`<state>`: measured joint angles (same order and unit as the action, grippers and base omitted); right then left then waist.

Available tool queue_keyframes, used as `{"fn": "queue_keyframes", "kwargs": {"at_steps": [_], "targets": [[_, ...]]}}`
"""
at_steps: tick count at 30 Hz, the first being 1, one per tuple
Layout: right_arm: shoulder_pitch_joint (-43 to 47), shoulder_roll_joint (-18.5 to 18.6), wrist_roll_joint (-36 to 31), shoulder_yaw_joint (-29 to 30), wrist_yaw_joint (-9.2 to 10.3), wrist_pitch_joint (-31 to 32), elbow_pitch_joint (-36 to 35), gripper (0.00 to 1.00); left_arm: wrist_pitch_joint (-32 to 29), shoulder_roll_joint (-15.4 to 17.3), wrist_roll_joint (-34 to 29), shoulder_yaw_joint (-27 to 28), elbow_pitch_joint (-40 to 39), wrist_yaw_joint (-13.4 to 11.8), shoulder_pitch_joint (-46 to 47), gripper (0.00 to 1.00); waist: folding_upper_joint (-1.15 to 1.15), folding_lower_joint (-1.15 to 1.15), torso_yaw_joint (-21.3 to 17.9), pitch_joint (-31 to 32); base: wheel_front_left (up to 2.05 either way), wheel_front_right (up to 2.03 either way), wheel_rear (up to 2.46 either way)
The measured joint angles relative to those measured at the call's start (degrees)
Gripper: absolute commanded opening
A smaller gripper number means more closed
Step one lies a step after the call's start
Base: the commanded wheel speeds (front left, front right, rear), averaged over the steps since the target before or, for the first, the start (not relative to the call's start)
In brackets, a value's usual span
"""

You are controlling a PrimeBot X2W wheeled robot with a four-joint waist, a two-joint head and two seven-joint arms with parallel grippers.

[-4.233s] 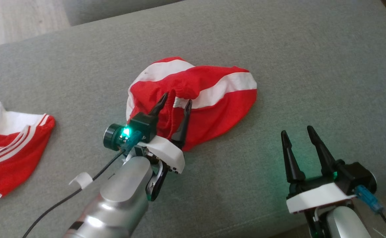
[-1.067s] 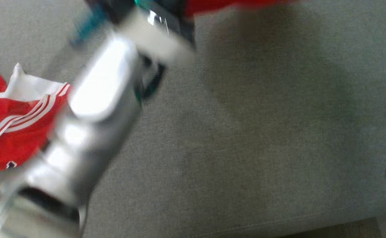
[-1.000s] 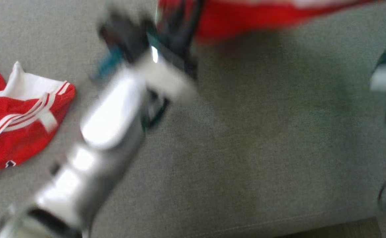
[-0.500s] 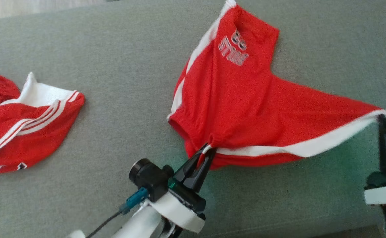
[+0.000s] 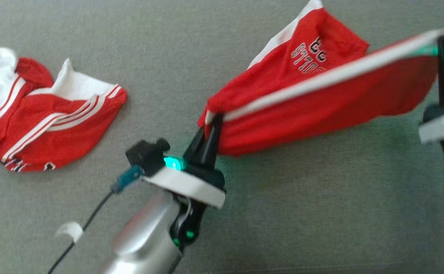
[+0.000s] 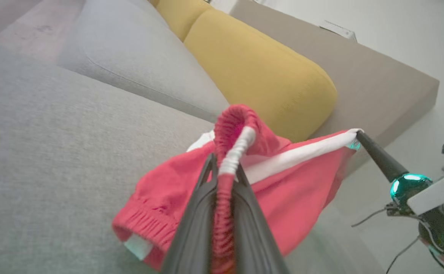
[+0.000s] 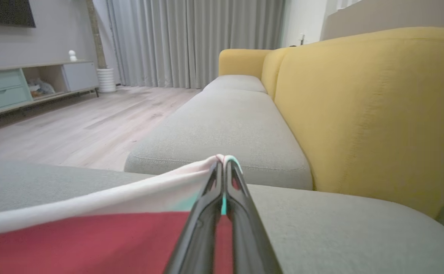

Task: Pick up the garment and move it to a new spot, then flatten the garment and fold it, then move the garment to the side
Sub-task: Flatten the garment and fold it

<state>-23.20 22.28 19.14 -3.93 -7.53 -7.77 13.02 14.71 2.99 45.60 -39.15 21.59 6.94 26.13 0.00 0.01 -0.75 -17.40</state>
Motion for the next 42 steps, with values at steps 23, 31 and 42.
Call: {"fn": "queue_keyframes", "kwargs": {"at_steps": [23,31,42], "targets": [[-30.55,2.47,3.24,-23.64,0.00,-5.61,35.08,1.00,0.00,-0.31,13.70,-5.49,-1.66,-4.42,5.76,1.00,0.00,-0.01,8.33,-8.18,0.00,0.00,0.00],[-28.48,7.51,12.47,-30.20,0.00,-6.41,34.39,1.00,0.00,-0.36,-7.84,-1.68,-6.84,-12.17,4.93,1.00,0.00,-0.01,9.39,-6.08,0.00,0.00,0.00],[-23.27,16.31,26.53,-33.96,0.00,2.65,35.91,1.00,0.01,-0.23,-25.17,3.28,-20.08,-19.87,-10.91,1.00,0.00,-0.01,16.19,-4.85,0.00,0.00,0.00]]}}
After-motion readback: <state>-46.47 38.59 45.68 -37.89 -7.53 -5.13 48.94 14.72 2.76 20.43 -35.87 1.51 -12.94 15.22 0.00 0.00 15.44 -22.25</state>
